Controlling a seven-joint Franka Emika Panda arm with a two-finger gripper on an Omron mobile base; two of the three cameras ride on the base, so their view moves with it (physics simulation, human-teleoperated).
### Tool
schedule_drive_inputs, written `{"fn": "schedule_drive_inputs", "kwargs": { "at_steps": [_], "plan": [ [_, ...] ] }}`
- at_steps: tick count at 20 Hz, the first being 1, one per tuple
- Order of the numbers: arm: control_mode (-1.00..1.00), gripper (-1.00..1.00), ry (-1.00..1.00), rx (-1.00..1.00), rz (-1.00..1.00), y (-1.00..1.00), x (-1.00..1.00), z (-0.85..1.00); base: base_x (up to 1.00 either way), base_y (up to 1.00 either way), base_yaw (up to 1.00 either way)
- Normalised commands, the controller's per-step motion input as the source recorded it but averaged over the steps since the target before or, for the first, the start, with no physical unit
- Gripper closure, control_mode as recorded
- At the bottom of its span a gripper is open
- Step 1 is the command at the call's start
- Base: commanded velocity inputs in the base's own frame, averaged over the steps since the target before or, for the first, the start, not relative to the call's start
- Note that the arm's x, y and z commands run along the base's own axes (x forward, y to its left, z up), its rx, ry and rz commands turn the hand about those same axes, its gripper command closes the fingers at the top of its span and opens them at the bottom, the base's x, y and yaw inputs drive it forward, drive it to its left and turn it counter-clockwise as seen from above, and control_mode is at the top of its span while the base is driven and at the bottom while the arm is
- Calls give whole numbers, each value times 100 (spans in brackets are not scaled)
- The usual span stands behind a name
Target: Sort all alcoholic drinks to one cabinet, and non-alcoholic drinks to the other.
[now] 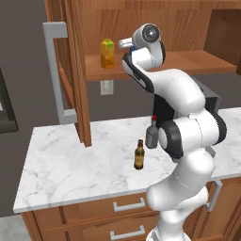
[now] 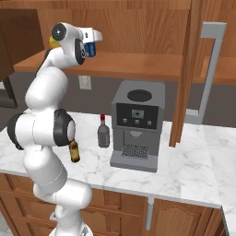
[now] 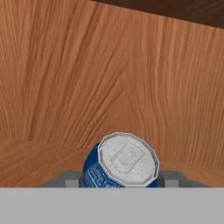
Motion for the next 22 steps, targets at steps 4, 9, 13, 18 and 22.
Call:
{"fn": "schedule_drive_inputs", "kwargs": {
  "at_steps": [4,9,13,18,22],
  "plan": [
    [-100,100,5,0,0,0,25,-23,0,0,0],
    [-100,100,6,0,0,0,24,-18,0,0,0],
    [-100,100,7,0,0,0,31,-11,0,0,0],
    [-100,100,6,0,0,0,21,-15,0,0,0],
    [-100,-100,4,0,0,0,8,-18,0,0,0]
  ]
}}
